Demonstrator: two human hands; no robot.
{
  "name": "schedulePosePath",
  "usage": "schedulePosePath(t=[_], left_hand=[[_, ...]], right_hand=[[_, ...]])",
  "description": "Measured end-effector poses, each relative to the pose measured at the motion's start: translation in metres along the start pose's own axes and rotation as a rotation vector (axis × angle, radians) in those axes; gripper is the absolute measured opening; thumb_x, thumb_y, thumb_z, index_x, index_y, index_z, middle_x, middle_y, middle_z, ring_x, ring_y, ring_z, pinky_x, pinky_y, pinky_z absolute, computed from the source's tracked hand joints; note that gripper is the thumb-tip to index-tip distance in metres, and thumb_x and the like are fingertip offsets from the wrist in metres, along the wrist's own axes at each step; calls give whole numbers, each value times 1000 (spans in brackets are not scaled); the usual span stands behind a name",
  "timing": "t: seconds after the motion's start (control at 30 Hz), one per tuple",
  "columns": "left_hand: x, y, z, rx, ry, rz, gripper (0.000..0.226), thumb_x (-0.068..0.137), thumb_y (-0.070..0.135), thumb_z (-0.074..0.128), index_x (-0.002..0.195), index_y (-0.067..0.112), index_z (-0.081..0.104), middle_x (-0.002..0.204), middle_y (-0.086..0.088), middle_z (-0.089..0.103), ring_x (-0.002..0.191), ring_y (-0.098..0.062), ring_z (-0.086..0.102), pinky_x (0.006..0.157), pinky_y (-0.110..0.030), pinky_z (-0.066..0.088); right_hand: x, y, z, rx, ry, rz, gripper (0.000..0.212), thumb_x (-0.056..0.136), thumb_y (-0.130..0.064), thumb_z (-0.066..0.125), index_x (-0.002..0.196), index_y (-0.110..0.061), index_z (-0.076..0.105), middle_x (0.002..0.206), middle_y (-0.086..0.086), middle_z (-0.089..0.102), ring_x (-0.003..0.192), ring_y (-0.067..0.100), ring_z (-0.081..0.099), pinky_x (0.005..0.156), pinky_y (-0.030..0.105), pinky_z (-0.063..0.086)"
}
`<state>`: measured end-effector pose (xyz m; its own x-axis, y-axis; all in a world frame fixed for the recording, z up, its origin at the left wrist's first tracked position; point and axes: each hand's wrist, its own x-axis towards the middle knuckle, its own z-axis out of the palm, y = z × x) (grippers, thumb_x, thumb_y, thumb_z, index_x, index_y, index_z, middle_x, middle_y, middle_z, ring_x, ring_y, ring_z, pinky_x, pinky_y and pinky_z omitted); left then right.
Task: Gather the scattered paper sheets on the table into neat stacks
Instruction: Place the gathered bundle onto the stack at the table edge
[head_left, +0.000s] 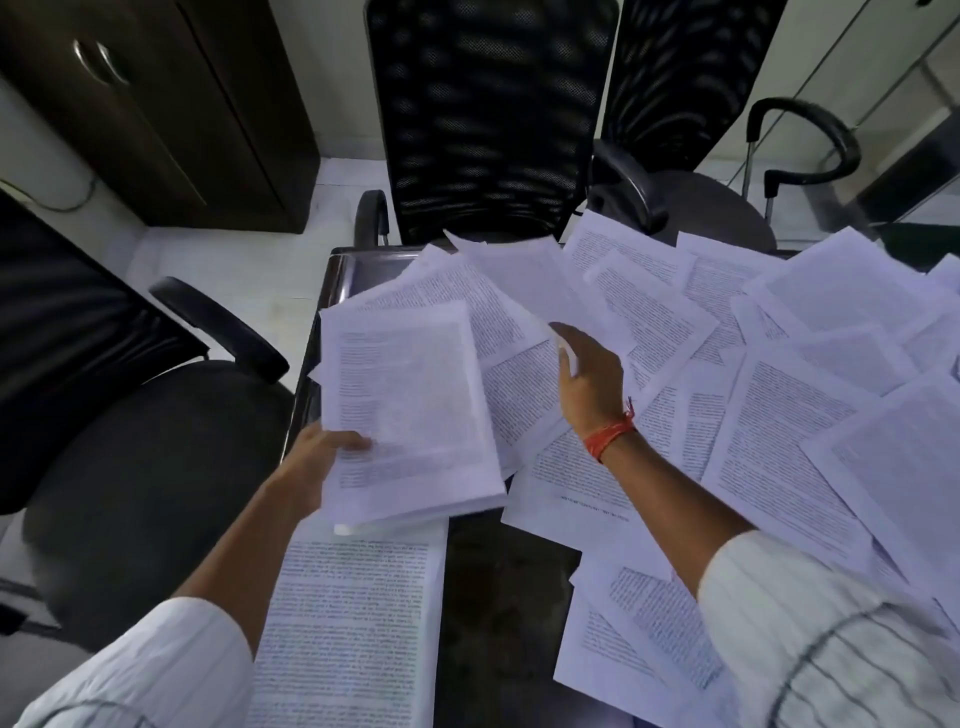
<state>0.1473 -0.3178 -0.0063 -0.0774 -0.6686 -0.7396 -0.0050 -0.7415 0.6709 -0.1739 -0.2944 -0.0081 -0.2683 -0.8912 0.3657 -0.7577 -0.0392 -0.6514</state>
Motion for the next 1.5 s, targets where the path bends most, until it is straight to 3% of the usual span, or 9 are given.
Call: schedulePosePath(t=[0.2, 0.33, 0.53, 0.67, 0.93, 1.07, 1.2, 1.37, 1.5], left_hand=[[-8, -9, 22, -27, -10, 7, 28, 103, 23, 50, 86, 19, 72, 83, -7, 73, 89, -28, 66, 74, -36, 52], [2, -7, 12, -202, -251, -119, 75, 87, 79, 40, 127, 22, 68, 124, -11, 71, 115, -34, 65, 99, -57, 50], [1, -13, 12, 63, -130, -8, 40, 77, 6, 78, 116, 2, 69, 117, -24, 70, 100, -43, 70, 92, -59, 54], [3, -1, -10, -118, 79, 54, 21, 80, -5, 70, 98, 5, 69, 89, -16, 72, 68, -29, 71, 61, -39, 59], [17, 17, -62, -398, 153, 101, 52, 77, 8, 77, 126, 0, 65, 119, -18, 71, 104, -38, 69, 82, -47, 59], [22, 16, -63, -443, 155, 107, 52, 75, 6, 78, 125, 0, 65, 121, -16, 71, 104, -36, 70, 77, -43, 59], [21, 8, -71, -448, 169, 92, 42, 73, 11, 80, 113, 2, 69, 125, -17, 68, 99, -34, 70, 74, -42, 58], [17, 0, -74, -413, 205, 154, 48, 78, -1, 75, 124, 4, 65, 115, -14, 72, 102, -35, 70, 81, -46, 58], [14, -11, -63, -311, 173, 198, 44, 80, -11, 67, 121, 4, 63, 101, -11, 71, 94, -35, 67, 68, -38, 56]], right_hand=[[-51, -17, 13, 37, -535, -420, 35, 98, -17, 41, 121, -9, 67, 130, 9, 64, 130, 27, 51, 112, 48, 30], [-74, -9, 28, -56, -678, -480, 32, 93, -14, 50, 119, -12, 69, 132, 9, 62, 133, 32, 48, 112, 61, 28], [-68, 4, 35, -307, -685, -529, 81, 70, 21, 59, 140, -19, 51, 150, 9, 44, 143, 33, 33, 113, 61, 26], [-44, 6, 39, -377, -575, -205, 66, 91, -15, 64, 149, -11, 33, 155, 16, 33, 146, 33, 26, 113, 58, 29], [27, -15, 94, -606, -841, -6, 106, 79, -81, 43, 156, -22, -2, 164, 9, -7, 151, 30, -4, 118, 62, 2], [7, -13, 102, -695, -709, 26, 83, 84, -77, 39, 146, -24, 27, 155, 11, 29, 142, 36, 29, 113, 61, 19], [5, -23, 88, -647, -551, -28, 22, 99, -29, 53, 115, -16, 58, 114, 10, 63, 110, 32, 58, 99, 45, 42], [20, -61, 66, -334, -311, 250, 33, 100, -19, 51, 132, -10, 55, 120, 15, 68, 108, 36, 66, 89, 46, 55], [35, -109, 54, -335, -433, 215, 44, 100, -17, 46, 143, -17, 41, 113, 19, 68, 97, 39, 67, 80, 46, 58]])
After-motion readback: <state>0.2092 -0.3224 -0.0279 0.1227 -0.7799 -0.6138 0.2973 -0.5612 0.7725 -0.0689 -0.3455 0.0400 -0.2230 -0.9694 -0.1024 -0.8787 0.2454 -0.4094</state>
